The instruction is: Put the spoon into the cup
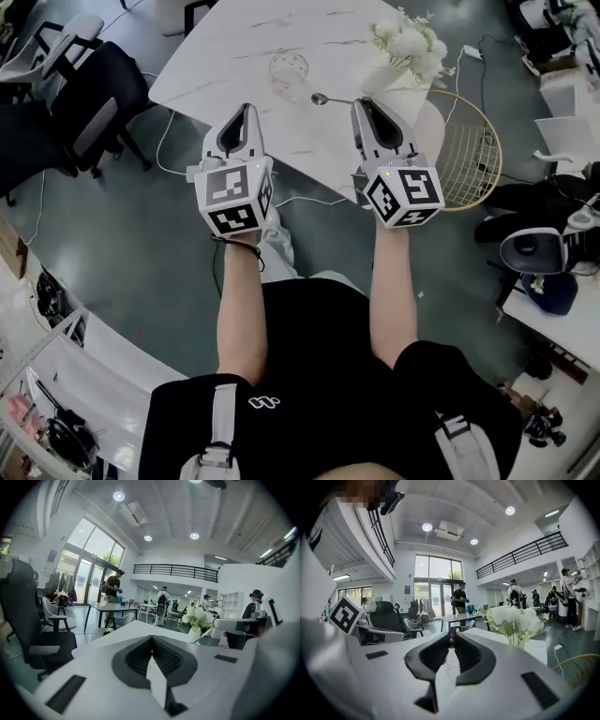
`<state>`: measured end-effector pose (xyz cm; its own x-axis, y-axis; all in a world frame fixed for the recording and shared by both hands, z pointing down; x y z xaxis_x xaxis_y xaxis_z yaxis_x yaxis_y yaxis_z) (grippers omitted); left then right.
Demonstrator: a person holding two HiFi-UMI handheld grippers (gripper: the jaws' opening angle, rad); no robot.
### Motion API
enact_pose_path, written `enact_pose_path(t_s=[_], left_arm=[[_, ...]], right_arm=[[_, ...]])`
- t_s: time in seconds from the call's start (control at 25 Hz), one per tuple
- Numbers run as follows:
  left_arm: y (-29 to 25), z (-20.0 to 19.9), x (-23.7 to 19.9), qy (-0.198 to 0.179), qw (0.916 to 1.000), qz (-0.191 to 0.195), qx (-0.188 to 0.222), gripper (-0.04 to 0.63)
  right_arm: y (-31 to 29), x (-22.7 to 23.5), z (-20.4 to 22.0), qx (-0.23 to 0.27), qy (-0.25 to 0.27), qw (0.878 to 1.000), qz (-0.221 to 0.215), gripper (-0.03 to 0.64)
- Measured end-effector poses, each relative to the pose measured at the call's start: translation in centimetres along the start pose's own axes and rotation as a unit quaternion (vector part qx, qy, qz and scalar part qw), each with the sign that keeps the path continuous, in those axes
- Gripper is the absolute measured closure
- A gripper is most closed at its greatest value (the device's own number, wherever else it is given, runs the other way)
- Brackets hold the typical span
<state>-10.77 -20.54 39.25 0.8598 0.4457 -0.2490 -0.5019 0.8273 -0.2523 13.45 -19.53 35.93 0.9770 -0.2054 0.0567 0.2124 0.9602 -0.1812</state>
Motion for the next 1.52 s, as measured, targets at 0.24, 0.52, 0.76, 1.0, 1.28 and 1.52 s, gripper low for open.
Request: enact_pose_path(t_s=[0.24,0.52,0.76,1.0,1.28,1.52], left_arm=[[-1.8,-0.8,-3.7,0.013,0.9998,0.004,0.016,0.580],[-4.6,-0.9,-4.9,0.026,0.9996,0.008,0.009,0.580],[-6.7,-0.1,-5.0,0.033,0.9995,0.002,-0.005,0.580],[-7.6,-0.9,-6.2,0.030,0.9992,-0.025,-0.011,0.580],[-9.4,0.1,-5.8,0.033,0.9985,-0.032,-0.030,0.580],[-9.6,0.6,-6.9,0.040,0.9971,-0.051,-0.040,0.580]], right_arm=[[-3.3,0.0,0.1,-0.007,-0.028,1.000,0.007,0.571],[-5.3,1.3,-0.4,-0.015,-0.034,0.999,0.019,0.571],[-7.8,2.1,0.3,-0.033,-0.031,0.999,0.004,0.571],[-11.2,1.5,1.0,-0.051,-0.036,0.998,-0.023,0.571],[-14.0,1.6,2.7,-0.085,-0.018,0.996,-0.035,0.571],[-16.6,0.7,5.1,-0.125,-0.011,0.991,-0.049,0.571]])
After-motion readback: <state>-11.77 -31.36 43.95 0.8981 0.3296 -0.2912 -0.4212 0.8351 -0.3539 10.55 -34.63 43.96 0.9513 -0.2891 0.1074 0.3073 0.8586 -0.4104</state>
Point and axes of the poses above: the fingertips, and each gripper's own axes: y backward along the fingers, x to its right, z out of its underside, the point moved 8 cm from there along y, backward along the fingers, and after that the axes turned 10 degrees about z, right-handed, at the moved point
